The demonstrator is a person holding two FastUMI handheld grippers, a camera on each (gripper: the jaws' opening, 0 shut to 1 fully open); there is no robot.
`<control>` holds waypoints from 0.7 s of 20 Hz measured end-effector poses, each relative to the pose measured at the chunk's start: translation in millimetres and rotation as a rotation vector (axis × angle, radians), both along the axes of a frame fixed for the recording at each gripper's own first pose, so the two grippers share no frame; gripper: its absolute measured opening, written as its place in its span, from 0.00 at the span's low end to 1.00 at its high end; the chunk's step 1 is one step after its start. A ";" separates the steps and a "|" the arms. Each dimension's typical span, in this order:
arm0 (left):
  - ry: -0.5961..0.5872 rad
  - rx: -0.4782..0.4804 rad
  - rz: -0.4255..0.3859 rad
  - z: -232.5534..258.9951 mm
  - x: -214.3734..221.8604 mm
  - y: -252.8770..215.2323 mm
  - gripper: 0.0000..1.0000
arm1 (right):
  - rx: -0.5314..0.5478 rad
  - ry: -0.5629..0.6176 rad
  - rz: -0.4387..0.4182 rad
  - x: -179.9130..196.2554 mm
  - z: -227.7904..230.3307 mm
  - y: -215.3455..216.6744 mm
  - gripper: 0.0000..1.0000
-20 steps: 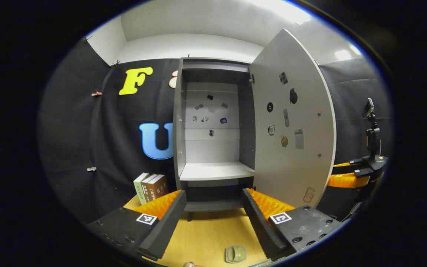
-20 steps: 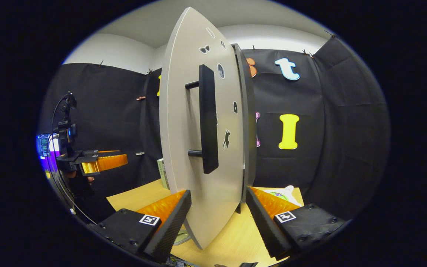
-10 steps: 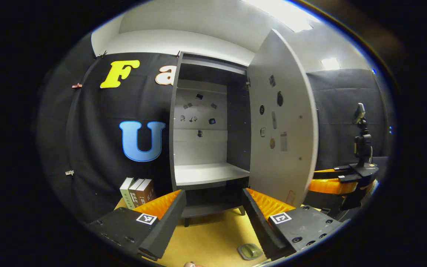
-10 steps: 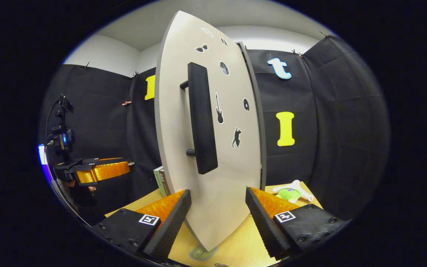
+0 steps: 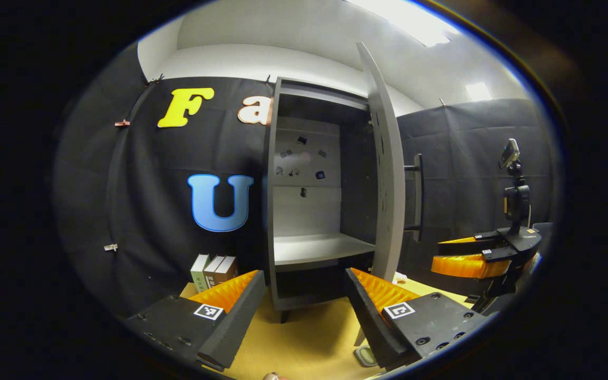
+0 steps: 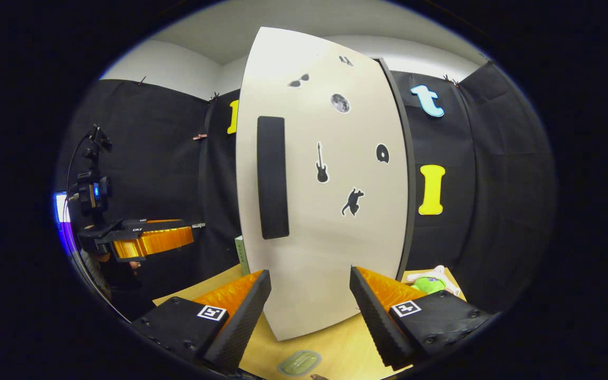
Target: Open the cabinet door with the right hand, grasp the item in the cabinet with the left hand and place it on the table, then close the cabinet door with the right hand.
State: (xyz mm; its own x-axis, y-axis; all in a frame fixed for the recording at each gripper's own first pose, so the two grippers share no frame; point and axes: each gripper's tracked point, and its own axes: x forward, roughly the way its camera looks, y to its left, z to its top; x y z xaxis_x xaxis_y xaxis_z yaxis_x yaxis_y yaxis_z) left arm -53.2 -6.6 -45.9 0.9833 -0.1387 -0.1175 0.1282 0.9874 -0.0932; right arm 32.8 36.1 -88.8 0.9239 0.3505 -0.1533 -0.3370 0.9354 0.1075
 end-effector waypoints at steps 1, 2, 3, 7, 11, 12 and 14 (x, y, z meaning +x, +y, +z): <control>-0.003 -0.010 0.012 0.1 2.0 -1.2 0.95 | -0.003 -0.002 -0.002 1.9 2.0 -3.4 0.97; 0.001 -0.020 0.025 -1.0 3.5 -2.4 0.95 | -0.008 -0.005 -0.008 5.0 4.7 -8.9 0.97; 0.006 -0.023 0.040 -2.6 5.2 -3.2 0.95 | -0.011 -0.007 -0.020 6.9 5.7 -14.4 0.97; 0.008 -0.018 0.080 -0.7 11.5 -12.2 0.94 | -0.025 -0.061 -0.124 21.2 20.6 -32.1 0.98; 0.001 -0.015 0.062 4.4 15.1 -29.6 0.95 | -0.054 -0.093 -0.146 26.0 26.0 -28.6 0.98; -0.001 -0.003 0.063 6.6 15.0 -31.0 0.95 | -0.024 -0.079 -0.134 23.1 24.2 -23.0 0.98; -0.007 0.003 0.058 10.2 18.1 -36.4 0.95 | 0.007 -0.088 -0.141 21.2 33.5 -23.6 0.98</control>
State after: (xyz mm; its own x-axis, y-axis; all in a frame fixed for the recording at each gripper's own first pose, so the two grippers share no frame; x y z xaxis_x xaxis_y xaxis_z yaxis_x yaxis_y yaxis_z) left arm -35.1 -43.0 -35.7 0.9905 -0.0815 -0.1105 0.0718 0.9934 -0.0893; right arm 54.0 12.6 -55.4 0.9737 0.2175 -0.0674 -0.2111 0.9733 0.0899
